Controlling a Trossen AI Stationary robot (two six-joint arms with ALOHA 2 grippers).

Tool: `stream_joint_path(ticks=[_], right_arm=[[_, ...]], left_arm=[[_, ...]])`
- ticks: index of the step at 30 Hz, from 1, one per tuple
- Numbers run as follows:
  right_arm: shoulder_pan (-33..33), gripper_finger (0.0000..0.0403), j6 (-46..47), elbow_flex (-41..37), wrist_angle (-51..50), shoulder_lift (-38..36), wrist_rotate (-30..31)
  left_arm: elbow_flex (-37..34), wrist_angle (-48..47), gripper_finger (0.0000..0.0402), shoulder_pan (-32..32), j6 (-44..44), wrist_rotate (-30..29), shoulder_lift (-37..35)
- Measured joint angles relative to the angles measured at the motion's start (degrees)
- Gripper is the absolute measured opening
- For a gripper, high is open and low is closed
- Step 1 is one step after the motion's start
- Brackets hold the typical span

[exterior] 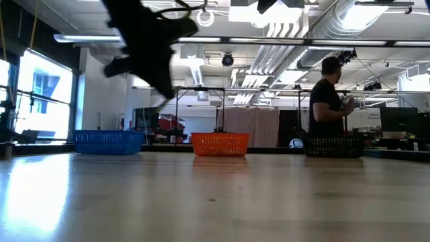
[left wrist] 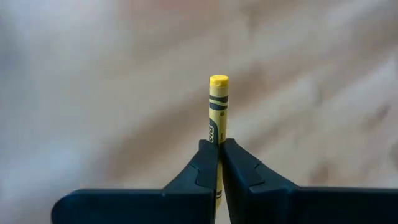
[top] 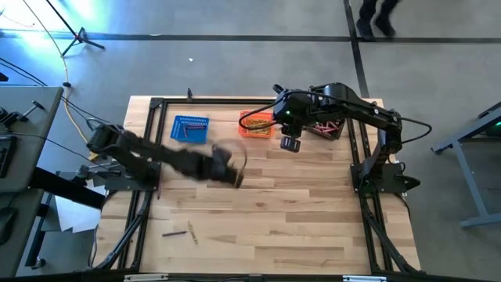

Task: Sort crayons
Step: Put the right yellow crayon into the orange bin, then put the yellow crayon into the orange bin

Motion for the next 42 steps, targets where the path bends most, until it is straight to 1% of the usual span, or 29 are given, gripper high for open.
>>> stream_joint_path(ticks=[3,5,6,8,10,13,15,19,23,28,31,35,36,37,38,40,42], right_arm=[[0.00,0.0099,1.46,0.00,0.02,0.00,0.00],[0.00,0.0099,2.36,0.00,0.10,0.00,0.02],[0.00,0.0099,2.91,0.00,0.20,0.00,0.02],[0.00,0.0099,3.96,0.00,0.39,0.00,0.02],[0.00,0.0099,5.24,0.00,0.47,0.00,0.04],[0.00,0.0099,7.13,0.00,0.50,0.00,0.04],[0.00,0.0099,7.92,0.00,0.56,0.00,0.05],[0.00,0.0099,8.00,0.00,0.83,0.00,0.07],[-0.02,0.0099,9.14,0.00,1.11,0.00,0.07],[-0.02,0.0099,9.32,0.00,1.64,0.00,0.09],[-0.02,0.0099,9.33,0.00,2.18,0.00,0.09],[-0.02,0.0099,9.93,0.00,2.20,0.00,0.09],[-0.02,0.0099,9.93,0.00,2.20,0.00,0.08],[-0.02,0.0099,9.91,0.00,2.19,0.00,0.09],[-0.02,0.0099,9.85,0.00,2.19,0.00,0.07],[-0.02,0.0099,9.74,0.00,2.19,0.00,0.08],[-0.02,0.0099,9.07,0.00,2.19,0.00,0.08]], left_arm=[[0.07,10.24,0.0001,10.14,14.58,-0.32,-0.90],[0.07,19.82,0.0001,16.60,24.23,1.90,-0.30],[0.25,25.78,0.0001,19.43,28.15,3.92,0.62],[0.15,34.41,0.0001,24.41,34.52,8.55,2.76],[0.50,41.50,0.0001,28.26,37.46,10.15,5.74],[1.50,44.23,0.0001,32.67,39.04,10.04,9.84],[1.66,43.74,0.0001,34.50,40.15,10.38,12.21],[1.79,43.59,0.0001,36.17,38.97,15.10,15.21],[1.88,43.95,0.0008,36.48,40.46,16.18,15.51],[1.92,44.93,0.0048,36.46,47.89,17.28,15.07],[1.92,45.26,0.0077,36.70,51.24,19.86,14.53],[1.92,45.25,0.0107,36.78,51.53,24.65,12.73],[1.92,45.19,0.0111,36.81,51.48,26.34,11.84],[1.92,44.77,0.0114,37.06,51.15,29.38,10.80],[1.92,44.59,0.0116,37.32,50.52,34.18,9.62],[1.96,43.75,0.0116,37.79,48.32,48.07,7.32],[2.00,40.45,0.0114,37.26,45.86,64.92,4.69]])
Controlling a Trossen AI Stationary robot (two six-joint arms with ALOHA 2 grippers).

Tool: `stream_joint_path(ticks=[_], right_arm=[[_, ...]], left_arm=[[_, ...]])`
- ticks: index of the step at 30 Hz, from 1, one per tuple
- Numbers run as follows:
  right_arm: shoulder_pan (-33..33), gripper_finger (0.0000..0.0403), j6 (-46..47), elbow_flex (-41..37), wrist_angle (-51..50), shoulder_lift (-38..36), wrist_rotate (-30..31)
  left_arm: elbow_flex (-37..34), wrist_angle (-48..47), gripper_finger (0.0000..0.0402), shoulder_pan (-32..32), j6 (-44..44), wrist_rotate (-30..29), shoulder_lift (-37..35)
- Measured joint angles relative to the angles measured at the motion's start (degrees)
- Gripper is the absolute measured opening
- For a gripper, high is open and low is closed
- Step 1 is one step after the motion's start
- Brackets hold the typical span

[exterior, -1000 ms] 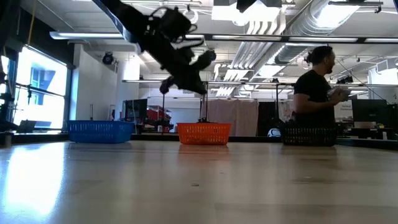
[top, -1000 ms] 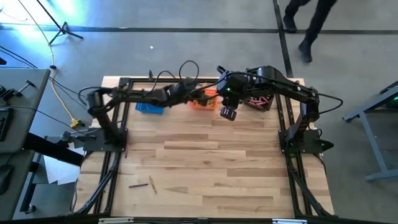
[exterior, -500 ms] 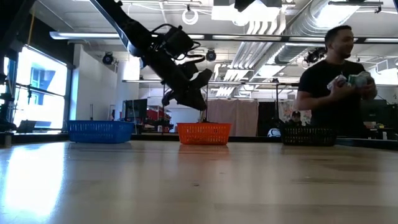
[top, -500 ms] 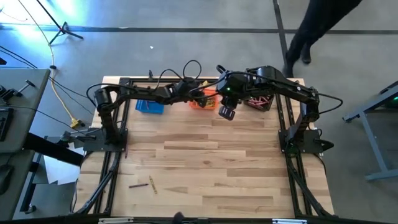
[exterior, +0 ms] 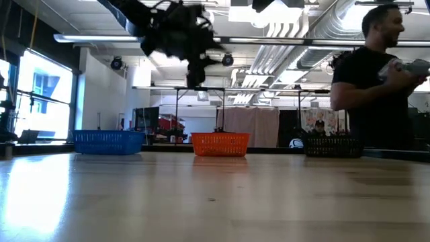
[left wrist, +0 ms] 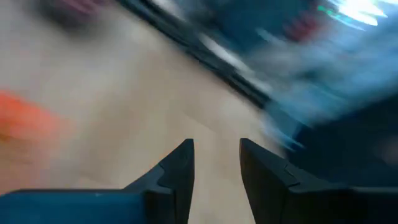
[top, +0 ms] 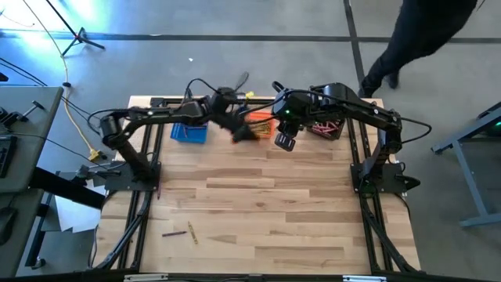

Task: Sort crayons
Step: Put the yellow crayon into the orange bin

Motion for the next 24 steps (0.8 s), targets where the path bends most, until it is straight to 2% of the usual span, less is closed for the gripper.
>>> stream_joint_path(ticks=[2,4,6,8,12,14,16,20,24], right_arm=[[0.00,0.0099,-0.58,0.00,0.00,0.00,0.01],[0.00,0.0099,-1.40,0.00,0.00,0.00,0.03],[0.00,0.0099,-1.67,0.00,0.02,0.00,0.03],[0.00,0.0099,-1.77,0.00,0.13,0.00,0.06],[0.00,0.0099,-4.29,0.00,1.16,0.00,0.17],[0.00,0.0099,-5.62,0.00,2.15,0.00,0.18],[0.00,0.0099,-6.52,0.00,2.97,0.00,0.18],[0.00,0.0099,-8.07,0.00,4.25,0.00,0.18],[0.00,0.0099,-10.77,0.00,5.62,0.00,0.18]], left_arm=[[0.16,-7.48,0.0109,-3.09,-1.18,12.34,-2.72],[0.11,-20.99,0.0103,-8.09,1.45,16.67,-5.53],[0.09,-35.69,0.0098,-13.80,6.65,15.39,-7.75],[0.04,-50.17,0.0094,-20.00,11.12,11.02,-9.40],[-0.07,-67.84,0.0090,-32.45,9.32,-0.01,-10.33],[-0.12,-69.44,0.0090,-37.91,4.51,-4.15,-10.35],[-1.11,-67.25,0.0090,-42.39,-3.28,-6.37,-10.33],[-5.38,-54.92,0.0090,-48.48,-28.43,-9.90,-10.27],[-8.83,-46.31,0.0090,-52.40,-51.77,-17.10,-10.24]])
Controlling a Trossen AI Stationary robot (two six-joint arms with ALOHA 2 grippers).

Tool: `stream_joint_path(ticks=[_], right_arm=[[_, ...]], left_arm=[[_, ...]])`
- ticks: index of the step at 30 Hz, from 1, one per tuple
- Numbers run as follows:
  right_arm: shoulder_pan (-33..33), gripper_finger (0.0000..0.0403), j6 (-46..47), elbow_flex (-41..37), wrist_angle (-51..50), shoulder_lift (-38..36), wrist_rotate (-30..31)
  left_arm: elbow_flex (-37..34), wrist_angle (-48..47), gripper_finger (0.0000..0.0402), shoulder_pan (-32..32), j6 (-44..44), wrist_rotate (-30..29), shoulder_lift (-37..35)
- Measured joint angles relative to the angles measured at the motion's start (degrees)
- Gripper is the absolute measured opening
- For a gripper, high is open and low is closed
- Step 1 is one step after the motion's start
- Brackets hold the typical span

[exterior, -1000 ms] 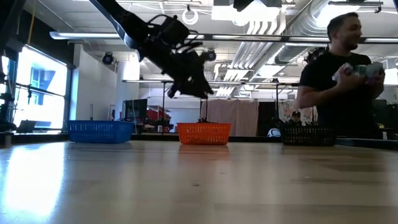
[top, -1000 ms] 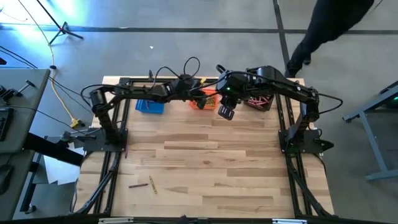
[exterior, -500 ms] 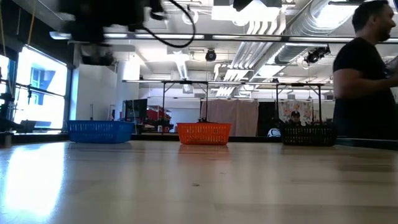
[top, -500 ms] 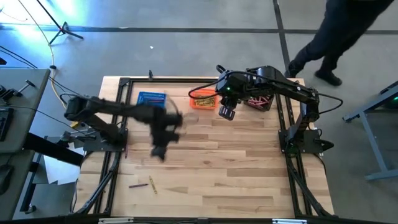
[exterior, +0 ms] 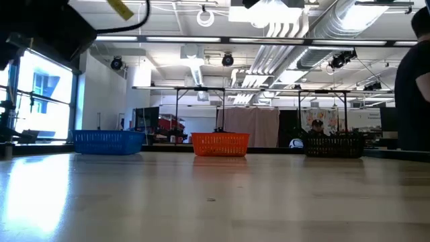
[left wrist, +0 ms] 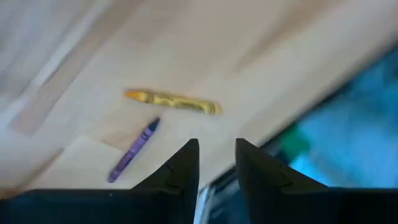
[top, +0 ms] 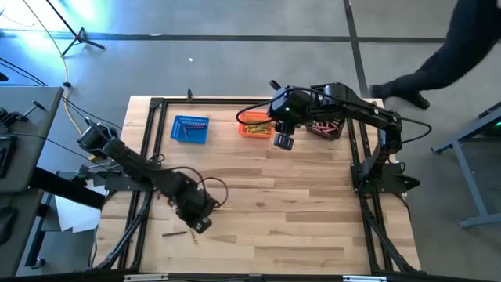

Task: Sort crayons
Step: Put the yellow crayon into the orange bin

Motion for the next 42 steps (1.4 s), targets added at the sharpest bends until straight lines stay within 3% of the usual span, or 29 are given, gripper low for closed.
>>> stream_joint_path(ticks=[7,15,21,42], right_arm=[[0.00,0.0099,-3.41,0.00,1.03,0.00,0.00],[0.00,0.0099,-5.92,0.00,1.03,0.00,-0.02],[0.00,0.0099,-6.59,0.00,1.05,0.00,-0.02],[0.00,0.0099,-6.42,0.00,1.62,0.00,-0.13]], left_arm=[[-0.88,1.07,0.0090,-7.49,-31.90,-12.90,-0.03],[-0.88,4.73,0.0090,-16.98,-56.62,-17.56,2.53],[-0.88,11.57,0.0090,-17.88,-57.24,-16.67,8.41],[-0.61,11.07,0.0090,-14.68,-57.18,-16.10,16.61]])
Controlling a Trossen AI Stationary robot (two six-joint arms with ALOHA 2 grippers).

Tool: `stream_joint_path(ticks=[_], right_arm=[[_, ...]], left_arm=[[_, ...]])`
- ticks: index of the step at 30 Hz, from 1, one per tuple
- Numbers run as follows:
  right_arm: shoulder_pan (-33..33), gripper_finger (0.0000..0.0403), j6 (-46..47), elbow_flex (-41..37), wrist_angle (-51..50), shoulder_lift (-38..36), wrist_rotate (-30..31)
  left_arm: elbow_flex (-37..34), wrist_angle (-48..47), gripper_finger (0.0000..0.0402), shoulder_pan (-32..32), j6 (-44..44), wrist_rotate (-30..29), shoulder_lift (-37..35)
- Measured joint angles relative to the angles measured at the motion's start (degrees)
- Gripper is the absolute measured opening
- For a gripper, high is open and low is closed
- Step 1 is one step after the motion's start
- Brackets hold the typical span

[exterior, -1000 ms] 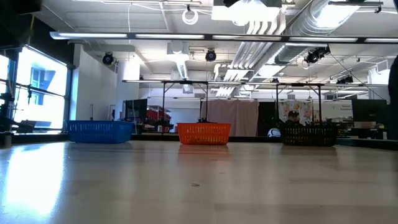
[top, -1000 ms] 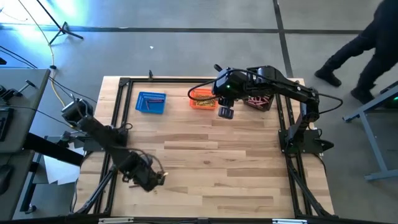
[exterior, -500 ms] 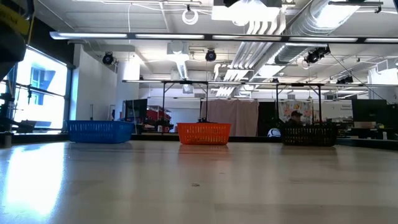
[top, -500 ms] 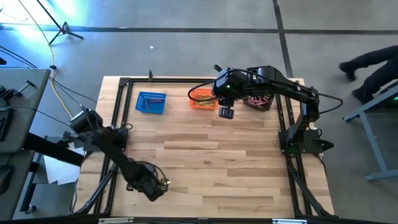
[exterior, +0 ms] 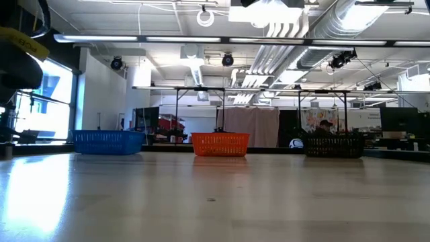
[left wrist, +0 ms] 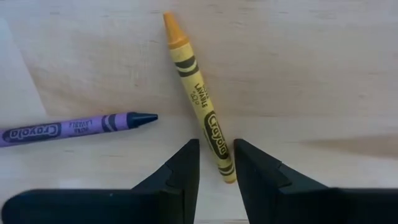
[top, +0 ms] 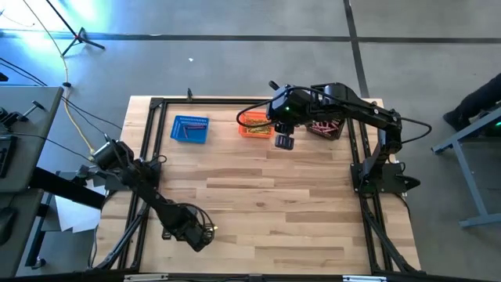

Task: Sort crayons
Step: Put the yellow crayon into the orange bin

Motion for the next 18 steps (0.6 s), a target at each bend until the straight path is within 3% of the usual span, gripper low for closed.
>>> stream_joint_path(ticks=[8,15,18], right_arm=[[0.00,0.0099,-0.14,0.00,0.81,0.00,-0.12],[0.00,0.0099,1.26,0.00,0.83,0.00,-0.14],[0.00,0.0099,2.18,0.00,0.83,0.00,-0.13]], left_arm=[[0.00,-3.22,0.0081,4.51,6.30,1.82,0.46],[-0.50,-4.41,0.0015,8.13,14.37,2.04,0.39],[-0.53,-4.69,0.0005,8.82,16.34,1.88,0.39]])
